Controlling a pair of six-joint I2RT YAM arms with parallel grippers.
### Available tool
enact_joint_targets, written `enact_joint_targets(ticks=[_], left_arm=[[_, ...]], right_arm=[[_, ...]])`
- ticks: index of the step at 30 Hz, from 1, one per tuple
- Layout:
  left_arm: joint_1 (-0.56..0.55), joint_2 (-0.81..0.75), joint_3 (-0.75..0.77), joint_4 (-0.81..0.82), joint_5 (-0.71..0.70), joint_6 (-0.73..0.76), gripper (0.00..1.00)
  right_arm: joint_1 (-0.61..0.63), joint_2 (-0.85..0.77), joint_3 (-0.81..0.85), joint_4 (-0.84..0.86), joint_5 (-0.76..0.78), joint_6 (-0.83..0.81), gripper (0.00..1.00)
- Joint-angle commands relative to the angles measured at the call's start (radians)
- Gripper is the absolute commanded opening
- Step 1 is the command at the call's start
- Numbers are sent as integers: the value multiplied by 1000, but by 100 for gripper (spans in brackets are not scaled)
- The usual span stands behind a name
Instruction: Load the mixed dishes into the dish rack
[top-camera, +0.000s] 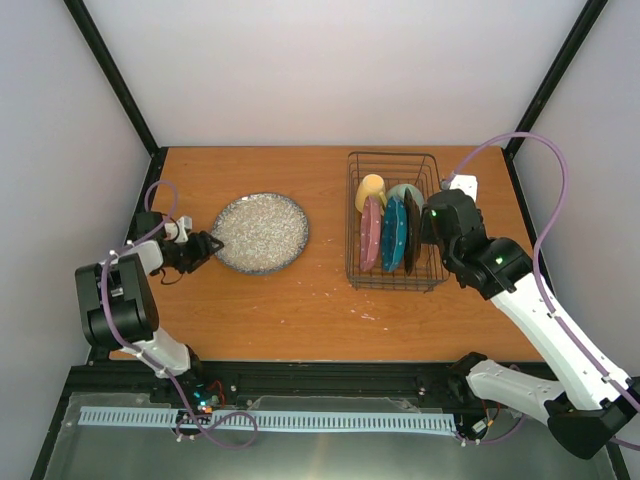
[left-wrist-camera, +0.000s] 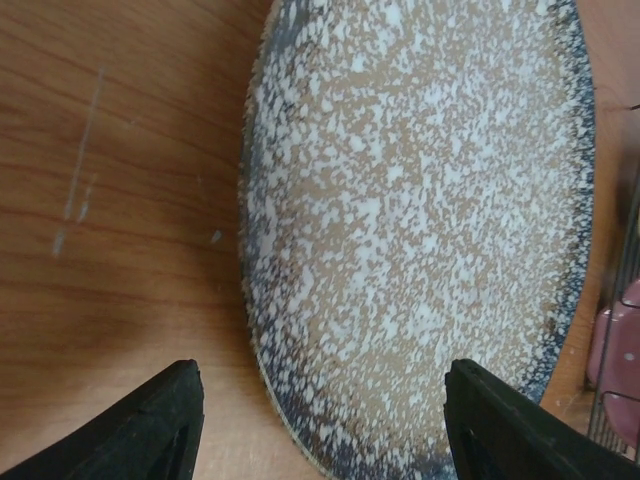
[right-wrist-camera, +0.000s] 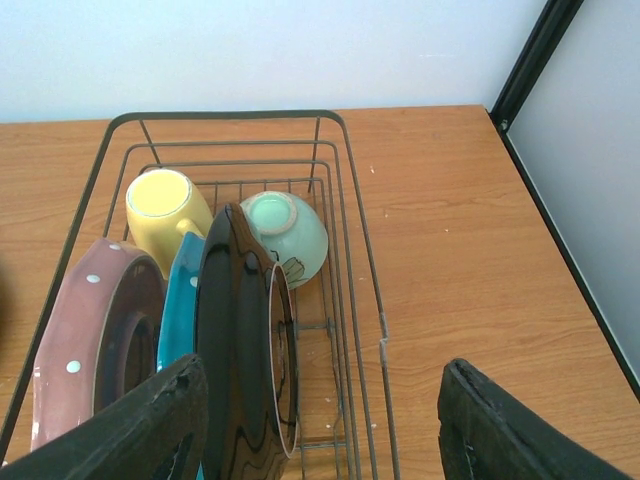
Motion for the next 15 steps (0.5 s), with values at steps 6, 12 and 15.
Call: enact_joint_targets(ticks=[6,12,15], left_arm=[[13,160,45,132,219,-26,59],[13,270,57,158,292,-32,52],[12,313,65,194,327,-30,37]], right_arm=[[-22,-22,-30,48,-14,-17,63],[-34,-33,-47,53,-17,-17,63],[-37,-32,-49,60,-20,-18,63]])
